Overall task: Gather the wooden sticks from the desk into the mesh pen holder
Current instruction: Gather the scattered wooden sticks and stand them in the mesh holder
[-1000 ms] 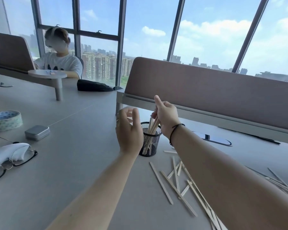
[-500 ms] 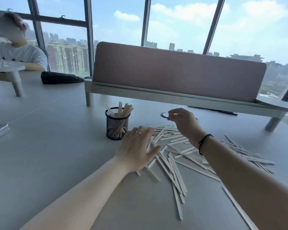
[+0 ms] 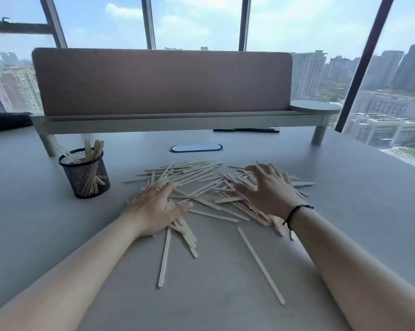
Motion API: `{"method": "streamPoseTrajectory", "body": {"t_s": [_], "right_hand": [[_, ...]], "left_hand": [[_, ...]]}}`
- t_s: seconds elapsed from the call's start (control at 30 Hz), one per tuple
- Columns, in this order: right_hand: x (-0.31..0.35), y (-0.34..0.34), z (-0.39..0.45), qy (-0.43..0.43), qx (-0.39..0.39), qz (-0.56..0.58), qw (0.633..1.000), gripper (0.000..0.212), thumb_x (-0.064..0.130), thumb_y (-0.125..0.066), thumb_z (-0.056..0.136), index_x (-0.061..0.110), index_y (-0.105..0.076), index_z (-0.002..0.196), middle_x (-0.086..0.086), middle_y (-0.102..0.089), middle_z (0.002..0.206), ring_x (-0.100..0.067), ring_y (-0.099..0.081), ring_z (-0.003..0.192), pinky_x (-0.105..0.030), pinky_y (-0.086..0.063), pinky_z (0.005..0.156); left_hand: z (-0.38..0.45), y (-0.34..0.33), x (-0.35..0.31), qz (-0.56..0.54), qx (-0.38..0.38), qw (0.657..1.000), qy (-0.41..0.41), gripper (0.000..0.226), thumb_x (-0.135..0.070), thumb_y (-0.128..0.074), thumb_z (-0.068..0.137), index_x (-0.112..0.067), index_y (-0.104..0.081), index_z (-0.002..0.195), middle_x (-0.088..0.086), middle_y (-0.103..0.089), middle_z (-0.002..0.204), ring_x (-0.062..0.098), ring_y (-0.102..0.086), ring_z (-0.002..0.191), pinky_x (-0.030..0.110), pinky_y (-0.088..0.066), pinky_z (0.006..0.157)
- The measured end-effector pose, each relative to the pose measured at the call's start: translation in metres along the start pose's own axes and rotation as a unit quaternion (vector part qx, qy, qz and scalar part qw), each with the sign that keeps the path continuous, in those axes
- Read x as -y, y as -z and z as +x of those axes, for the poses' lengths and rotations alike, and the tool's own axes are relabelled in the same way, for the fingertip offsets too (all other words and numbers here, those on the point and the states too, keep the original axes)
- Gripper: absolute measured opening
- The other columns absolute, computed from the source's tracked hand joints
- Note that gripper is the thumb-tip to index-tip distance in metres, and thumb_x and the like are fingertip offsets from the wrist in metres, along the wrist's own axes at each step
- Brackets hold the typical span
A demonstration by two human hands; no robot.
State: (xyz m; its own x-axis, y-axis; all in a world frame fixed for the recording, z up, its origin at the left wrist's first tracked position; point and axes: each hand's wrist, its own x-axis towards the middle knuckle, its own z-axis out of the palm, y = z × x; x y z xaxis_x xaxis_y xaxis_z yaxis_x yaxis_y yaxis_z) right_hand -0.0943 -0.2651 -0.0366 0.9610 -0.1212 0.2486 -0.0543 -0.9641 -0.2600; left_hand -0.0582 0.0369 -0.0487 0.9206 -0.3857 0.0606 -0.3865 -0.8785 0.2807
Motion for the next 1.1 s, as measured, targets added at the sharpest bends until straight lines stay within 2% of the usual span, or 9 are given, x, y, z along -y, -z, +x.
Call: {"method": "streamPoseTrajectory", "body": {"t_s": [0.07,0.2,0.3,0.4,0.53,0.77,0.93,1.03,1.1], "right_hand": [[-0.009,0.003,0.007,-0.013,-0.007,-0.011,1.0,0.085,0.088,-0.027,0.078,0.036,-0.039,0.144,-0.002,-0.037,0.155,-0.022,-0.024,0.148,-0.057,-0.015,0.119],[-0.03,0.001,0.015,-0.068,0.038,-0.02,0.997,0.105,0.096,-0.016,0.071,0.029,-0.034,0.149,-0.001,-0.032,0.159,-0.021,-0.02,0.15,-0.059,-0.01,0.12],[-0.037,-0.001,0.02,-0.091,0.051,-0.011,0.994,0.111,0.097,-0.011,0.07,0.025,-0.032,0.152,0.002,-0.035,0.159,-0.018,-0.022,0.15,-0.058,-0.012,0.119],[-0.027,-0.005,0.021,-0.086,0.064,-0.016,0.994,0.109,0.097,-0.012,0.07,0.027,-0.036,0.15,0.0,-0.04,0.156,-0.021,-0.031,0.146,-0.058,-0.015,0.118],[-0.004,-0.013,0.019,-0.045,0.073,-0.015,0.996,0.1,0.094,-0.018,0.073,0.029,-0.045,0.144,-0.002,-0.044,0.149,-0.029,-0.038,0.14,-0.056,-0.02,0.117],[0.027,-0.022,0.013,0.06,0.092,0.025,0.994,0.079,0.083,-0.032,0.083,0.031,-0.05,0.141,0.003,-0.047,0.148,-0.022,-0.042,0.137,-0.042,-0.028,0.115],[0.058,-0.031,0.008,0.11,0.084,0.105,0.985,0.06,0.068,-0.047,0.09,0.029,-0.056,0.135,0.004,-0.058,0.137,-0.019,-0.057,0.121,-0.038,-0.045,0.103],[0.065,-0.03,0.004,0.141,0.085,0.158,0.974,0.049,0.051,-0.051,0.096,0.029,-0.052,0.14,0.006,-0.053,0.143,-0.016,-0.055,0.126,-0.034,-0.045,0.104],[0.061,-0.02,0.001,0.128,0.065,0.181,0.973,0.05,0.055,-0.05,0.096,0.031,-0.052,0.14,0.007,-0.05,0.145,-0.014,-0.052,0.129,-0.032,-0.043,0.103]], "left_hand": [[0.003,-0.003,-0.011,-0.006,0.003,1.0,-0.006,0.096,-0.095,-0.024,0.071,-0.041,-0.031,0.151,-0.01,-0.026,0.165,0.014,-0.022,0.152,0.044,-0.016,0.123],[0.004,-0.005,-0.027,0.008,-0.001,1.0,-0.02,0.069,-0.078,-0.038,0.088,-0.041,-0.038,0.146,-0.01,-0.04,0.158,0.018,-0.033,0.147,0.04,-0.022,0.118],[0.006,-0.011,-0.024,-0.018,-0.017,0.999,-0.026,0.077,-0.086,-0.031,0.079,-0.036,-0.054,0.133,-0.015,-0.052,0.142,0.013,-0.042,0.139,0.039,-0.029,0.117],[0.011,-0.017,-0.02,-0.042,-0.053,0.997,-0.023,0.083,-0.087,-0.025,0.073,-0.033,-0.061,0.124,-0.011,-0.055,0.132,0.013,-0.045,0.132,0.038,-0.033,0.115],[0.013,-0.019,-0.021,-0.041,-0.051,0.998,-0.019,0.085,-0.087,-0.022,0.073,-0.033,-0.056,0.13,-0.005,-0.052,0.133,0.019,-0.044,0.133,0.041,-0.035,0.114],[0.012,-0.019,-0.02,-0.043,-0.041,0.998,-0.01,0.087,-0.089,-0.021,0.073,-0.036,-0.046,0.137,-0.001,-0.044,0.14,0.024,-0.041,0.138,0.045,-0.034,0.115],[0.013,-0.019,-0.023,-0.055,-0.035,0.998,-0.023,0.07,-0.082,-0.031,0.083,-0.037,-0.044,0.136,-0.004,-0.041,0.143,0.022,-0.039,0.139,0.044,-0.034,0.115],[0.013,-0.02,-0.019,-0.067,-0.055,0.996,-0.034,0.075,-0.083,-0.027,0.082,-0.035,-0.046,0.137,-0.004,-0.043,0.143,0.021,-0.039,0.139,0.044,-0.033,0.115],[0.014,-0.021,-0.015,-0.077,-0.087,0.992,-0.04,0.078,-0.084,-0.024,0.083,-0.032,-0.05,0.135,-0.004,-0.045,0.141,0.021,-0.039,0.138,0.044,-0.034,0.115]]}}
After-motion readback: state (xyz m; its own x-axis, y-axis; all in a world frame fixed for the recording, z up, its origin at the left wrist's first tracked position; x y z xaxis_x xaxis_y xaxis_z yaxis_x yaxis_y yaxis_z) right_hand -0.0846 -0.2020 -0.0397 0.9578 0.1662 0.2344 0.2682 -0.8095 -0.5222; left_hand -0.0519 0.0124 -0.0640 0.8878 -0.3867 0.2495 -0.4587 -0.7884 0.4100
